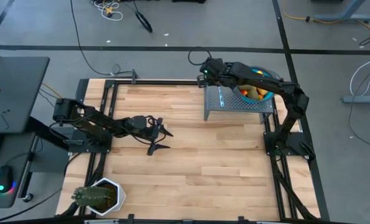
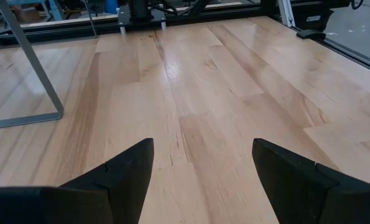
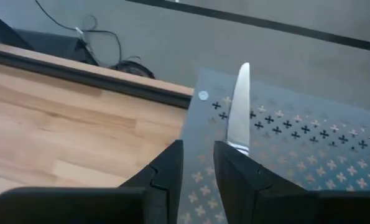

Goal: Pick & Place Fruit
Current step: Put the blue table knife on the shelf

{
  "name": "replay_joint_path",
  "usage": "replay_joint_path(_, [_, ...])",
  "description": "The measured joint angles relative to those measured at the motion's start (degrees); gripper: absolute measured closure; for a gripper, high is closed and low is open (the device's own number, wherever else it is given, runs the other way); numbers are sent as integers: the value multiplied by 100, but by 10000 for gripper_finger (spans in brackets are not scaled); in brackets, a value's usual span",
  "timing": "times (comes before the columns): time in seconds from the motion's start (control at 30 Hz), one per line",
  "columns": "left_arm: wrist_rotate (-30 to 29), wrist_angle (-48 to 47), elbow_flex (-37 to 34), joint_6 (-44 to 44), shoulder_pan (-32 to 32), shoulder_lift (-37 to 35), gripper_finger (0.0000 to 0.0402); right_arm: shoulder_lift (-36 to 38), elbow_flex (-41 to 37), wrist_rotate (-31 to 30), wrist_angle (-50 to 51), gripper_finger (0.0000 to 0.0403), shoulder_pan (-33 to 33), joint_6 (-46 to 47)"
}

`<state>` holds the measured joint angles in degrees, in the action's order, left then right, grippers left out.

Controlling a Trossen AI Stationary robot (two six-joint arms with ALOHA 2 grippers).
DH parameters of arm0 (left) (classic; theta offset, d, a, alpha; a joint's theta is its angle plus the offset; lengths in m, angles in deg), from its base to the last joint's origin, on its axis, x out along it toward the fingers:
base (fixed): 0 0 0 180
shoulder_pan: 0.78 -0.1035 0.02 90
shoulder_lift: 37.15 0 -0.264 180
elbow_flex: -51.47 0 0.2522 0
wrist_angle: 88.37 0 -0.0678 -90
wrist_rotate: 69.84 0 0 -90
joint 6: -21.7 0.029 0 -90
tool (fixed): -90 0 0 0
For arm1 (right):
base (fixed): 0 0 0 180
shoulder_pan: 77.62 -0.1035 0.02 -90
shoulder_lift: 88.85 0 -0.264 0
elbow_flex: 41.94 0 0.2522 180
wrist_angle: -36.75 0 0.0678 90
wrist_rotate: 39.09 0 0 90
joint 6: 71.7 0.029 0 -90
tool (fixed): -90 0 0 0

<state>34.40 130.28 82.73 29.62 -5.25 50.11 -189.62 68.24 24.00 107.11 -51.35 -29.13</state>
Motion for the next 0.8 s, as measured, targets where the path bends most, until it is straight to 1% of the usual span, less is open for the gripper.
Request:
replay_joint_path(0.23, [-7,0,0,21,11,0,123,-164,-7,19,-69,303,204,-105])
replay_joint_path(0.33, [-126,22,0,82,11,0,123,-330,-7,203,-89,303,300,-217])
replay_joint_path(0.4, [-232,57,-2,137,9,0,123,-459,-7,300,-104,303,345,-450])
replay_joint_path(0.5, [-340,83,-2,151,9,0,123,-538,-7,268,-118,303,405,-674])
replay_joint_path(0.6, [-434,89,-2,144,11,0,123,-540,-7,103,-129,303,465,-751])
replay_joint_path(0.8, [-560,-74,-2,60,11,0,123,-522,-7,148,-237,303,529,-1340])
